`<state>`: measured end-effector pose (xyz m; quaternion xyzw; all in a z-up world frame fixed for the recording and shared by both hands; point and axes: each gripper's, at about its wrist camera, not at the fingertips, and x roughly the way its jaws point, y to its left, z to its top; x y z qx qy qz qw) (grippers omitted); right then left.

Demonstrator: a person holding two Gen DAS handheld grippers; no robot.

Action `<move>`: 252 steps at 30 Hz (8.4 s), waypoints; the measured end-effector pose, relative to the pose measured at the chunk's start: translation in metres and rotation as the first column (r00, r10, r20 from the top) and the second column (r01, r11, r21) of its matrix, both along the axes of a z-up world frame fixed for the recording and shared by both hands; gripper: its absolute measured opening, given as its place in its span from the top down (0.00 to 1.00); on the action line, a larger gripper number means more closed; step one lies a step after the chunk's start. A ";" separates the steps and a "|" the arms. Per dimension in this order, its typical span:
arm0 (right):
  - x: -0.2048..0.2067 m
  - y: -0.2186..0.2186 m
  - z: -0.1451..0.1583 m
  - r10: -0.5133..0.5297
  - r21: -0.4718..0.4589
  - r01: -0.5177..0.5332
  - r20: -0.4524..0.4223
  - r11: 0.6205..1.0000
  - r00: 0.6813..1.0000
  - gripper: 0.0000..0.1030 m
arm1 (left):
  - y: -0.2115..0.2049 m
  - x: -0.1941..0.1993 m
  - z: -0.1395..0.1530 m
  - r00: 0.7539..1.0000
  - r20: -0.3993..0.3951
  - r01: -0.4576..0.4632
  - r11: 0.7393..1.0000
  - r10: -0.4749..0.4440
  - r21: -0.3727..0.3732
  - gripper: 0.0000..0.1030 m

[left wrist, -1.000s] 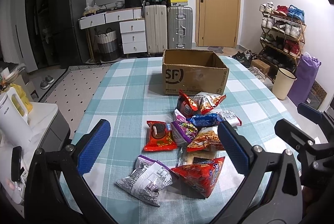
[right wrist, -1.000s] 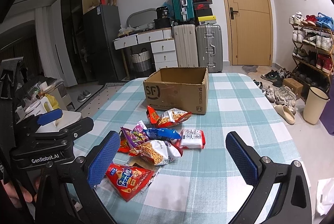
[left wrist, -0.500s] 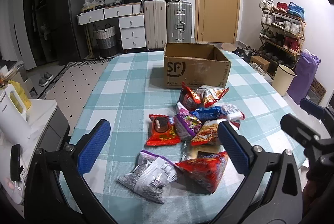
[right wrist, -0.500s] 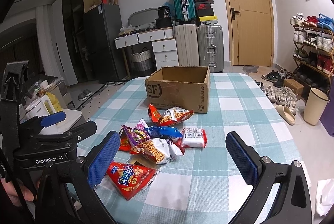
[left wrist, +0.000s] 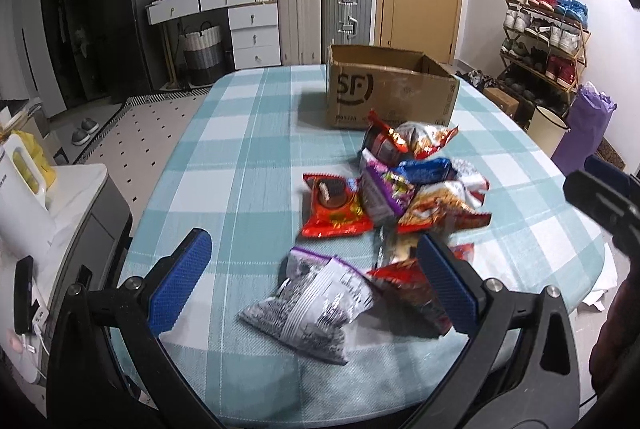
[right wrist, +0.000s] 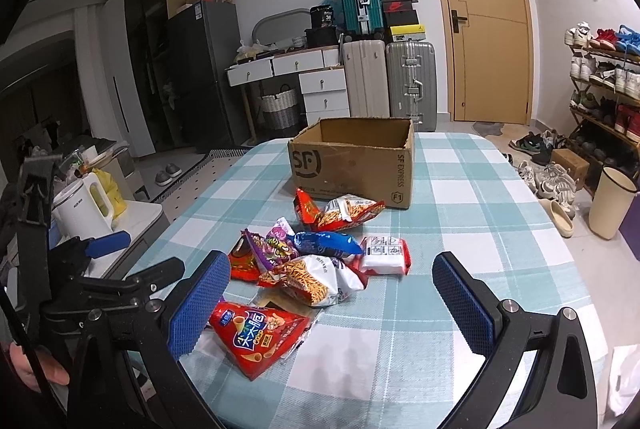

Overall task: Organize snacks
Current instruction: 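Grasp the silver-white snack bag with the left gripper while the right gripper approaches the red triangular bag, then grasp the red triangular crisp bag with the right gripper and lift it, then carry both bags over the cardboard box and open both grippers to drop them, then move both tools back from the box toward the snack pile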

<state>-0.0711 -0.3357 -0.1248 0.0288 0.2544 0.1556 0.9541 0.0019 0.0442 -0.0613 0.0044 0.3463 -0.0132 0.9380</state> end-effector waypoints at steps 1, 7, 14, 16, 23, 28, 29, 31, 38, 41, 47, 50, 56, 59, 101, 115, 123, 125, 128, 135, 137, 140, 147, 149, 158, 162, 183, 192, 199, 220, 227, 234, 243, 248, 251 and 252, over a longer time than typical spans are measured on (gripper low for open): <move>0.001 0.001 -0.001 0.002 0.000 -0.002 -0.003 1.000 1.000 0.00 | 0.002 0.000 -0.003 1.000 -0.005 0.000 1.000 0.000 -0.002 0.01; 0.004 0.002 -0.007 0.004 0.002 -0.004 -0.019 1.000 1.000 0.00 | 0.017 0.002 -0.026 0.999 -0.050 -0.001 1.000 0.000 -0.026 0.01; 0.009 0.001 -0.014 0.003 0.003 -0.003 -0.037 1.000 0.999 0.00 | 0.023 0.008 -0.049 0.997 -0.079 0.021 0.999 -0.024 -0.041 0.01; 0.010 0.002 -0.016 0.005 0.002 -0.005 -0.042 1.000 0.999 0.00 | 0.024 0.011 -0.055 0.995 -0.093 0.025 0.999 -0.030 -0.048 0.01; 0.012 0.007 -0.022 0.010 -0.007 -0.011 -0.051 1.000 0.999 0.00 | 0.027 0.029 -0.075 0.985 -0.157 0.059 0.997 -0.068 -0.056 0.02; 0.012 0.008 -0.026 0.013 0.000 -0.013 -0.058 1.000 0.998 0.00 | 0.027 0.037 -0.087 0.979 -0.171 0.091 0.991 -0.106 -0.094 0.10; 0.012 0.008 -0.028 0.016 0.004 -0.016 -0.061 1.000 0.998 0.00 | 0.027 0.038 -0.088 0.978 -0.172 0.100 0.990 -0.117 -0.100 0.12; 0.013 0.008 -0.030 0.024 0.013 -0.023 -0.073 1.000 0.997 0.00 | 0.029 0.040 -0.090 0.974 -0.169 0.126 0.982 -0.150 -0.142 0.27; 0.014 0.011 -0.039 0.050 0.027 -0.048 -0.097 0.998 0.994 0.00 | 0.031 0.037 -0.092 0.974 -0.147 0.146 0.972 -0.174 -0.182 0.52; 0.014 0.013 -0.042 0.066 0.035 -0.063 -0.110 0.997 0.992 0.00 | 0.031 0.035 -0.091 0.973 -0.145 0.151 0.970 -0.180 -0.190 0.53; 0.016 0.014 -0.048 0.088 0.056 -0.080 -0.145 0.995 0.986 0.00 | 0.035 0.030 -0.089 0.974 -0.144 0.142 0.966 -0.175 -0.216 0.54; 0.016 0.015 -0.052 0.101 0.067 -0.092 -0.151 0.994 0.983 0.00 | 0.038 0.029 -0.089 0.975 -0.144 0.135 0.965 -0.170 -0.226 0.54; 0.016 0.023 -0.060 0.126 0.050 -0.119 -0.163 0.992 0.979 0.00 | 0.044 0.026 -0.088 0.975 -0.144 0.130 0.963 -0.167 -0.236 0.54; 0.016 0.029 -0.064 0.139 0.047 -0.133 -0.165 0.990 0.976 0.00 | 0.047 0.024 -0.086 0.977 -0.139 0.128 0.963 -0.164 -0.235 0.54; 0.051 0.066 -0.108 0.262 0.162 -0.229 -0.235 0.960 0.936 0.44 | 0.080 0.006 -0.058 0.991 -0.074 0.088 0.959 -0.112 -0.270 0.54; 0.031 0.055 -0.078 0.289 0.188 -0.262 -0.137 0.947 0.947 0.45 | 0.065 0.012 -0.038 0.989 -0.063 0.112 0.960 -0.132 -0.257 0.54; 0.032 0.039 -0.047 0.282 0.203 -0.261 -0.081 0.944 0.956 0.45 | 0.044 0.038 -0.012 0.984 -0.035 0.163 0.954 -0.177 -0.251 0.54; 0.035 0.035 -0.037 0.278 0.203 -0.260 -0.068 0.944 0.958 0.45 | 0.038 0.047 -0.003 0.981 -0.020 0.180 0.951 -0.191 -0.250 0.54; 0.041 0.027 -0.023 0.267 0.205 -0.252 -0.048 0.946 0.963 0.45 | 0.031 0.062 0.008 0.978 -0.012 0.199 0.947 -0.209 -0.252 0.54; 0.069 0.011 0.007 0.244 0.194 -0.236 -0.017 0.952 0.970 0.44 | 0.011 0.102 0.038 0.971 0.006 0.233 0.941 -0.239 -0.245 0.54; 0.078 0.009 0.016 0.244 0.187 -0.238 -0.006 0.953 0.970 0.44 | 0.006 0.115 0.044 0.969 0.007 0.240 0.939 -0.246 -0.248 0.54; 0.094 0.007 0.030 0.249 0.178 -0.246 0.004 0.953 0.968 0.44 | -0.004 0.136 0.054 0.967 0.007 0.249 0.936 -0.255 -0.249 0.54; 0.137 -0.001 0.059 0.240 0.143 -0.241 0.029 0.960 0.970 0.44 | -0.023 0.185 0.076 0.967 0.015 0.249 0.940 -0.253 -0.233 0.54; 0.152 -0.004 0.065 0.235 0.135 -0.237 0.030 0.962 0.972 0.44 | -0.029 0.200 0.080 0.967 0.016 0.250 0.943 -0.253 -0.219 0.54; 0.234 -0.027 0.083 0.185 0.132 -0.183 -0.003 0.974 0.983 0.44 | -0.049 0.273 0.089 0.965 -0.003 0.255 0.946 -0.261 -0.198 0.54; 0.267 -0.028 0.081 0.179 0.126 -0.175 -0.024 0.976 0.983 0.44 | -0.055 0.307 0.089 0.966 -0.018 0.250 0.948 -0.258 -0.195 0.54; 0.351 -0.023 0.022 0.145 0.096 -0.137 -0.086 0.986 0.986 0.11 | -0.062 0.394 0.048 0.970 -0.082 0.209 0.961 -0.227 -0.181 0.28; 0.340 -0.027 0.029 0.146 0.044 -0.144 -0.050 0.989 0.988 0.06 | -0.052 0.367 0.057 0.979 -0.036 0.194 0.968 -0.202 -0.156 0.24; 0.361 -0.009 0.020 0.158 -0.004 -0.159 -0.119 0.987 0.980 0.02 | -0.037 0.349 0.067 0.986 -0.020 0.160 0.975 -0.165 -0.158 0.23; 0.265 -0.022 0.052 0.140 0.001 -0.140 -0.013 0.990 0.990 0.01 | -0.033 0.265 0.086 0.990 0.024 0.138 0.982 -0.136 -0.132 0.17; 0.209 -0.024 0.059 0.151 0.020 -0.151 0.019 0.988 0.988 0.01 | -0.034 0.216 0.086 0.992 0.043 0.125 0.986 -0.121 -0.110 0.13; 0.154 -0.020 0.058 0.162 0.033 -0.164 0.050 0.986 0.986 0.01 | -0.028 0.165 0.079 0.994 0.068 0.099 0.987 -0.090 -0.131 0.01; 0.102 -0.012 0.040 0.177 0.055 -0.180 0.045 0.982 0.983 0.01 | -0.019 0.112 0.056 0.996 0.052 0.079 0.990 -0.074 -0.113 0.01; 0.084 -0.008 0.026 0.176 0.064 -0.177 0.029 0.982 0.984 0.01 | -0.012 0.089 0.040 0.998 0.037 0.057 0.992 -0.053 -0.116 0.01; 0.076 -0.004 0.016 0.178 0.067 -0.178 0.010 0.982 0.984 0.01 | -0.009 0.084 0.032 0.999 0.033 0.045 0.993 -0.041 -0.113 0.01; 0.074 -0.003 0.012 0.178 0.067 -0.178 0.006 0.982 0.984 0.01 | -0.008 0.081 0.030 0.999 0.032 0.042 0.993 -0.038 -0.110 0.01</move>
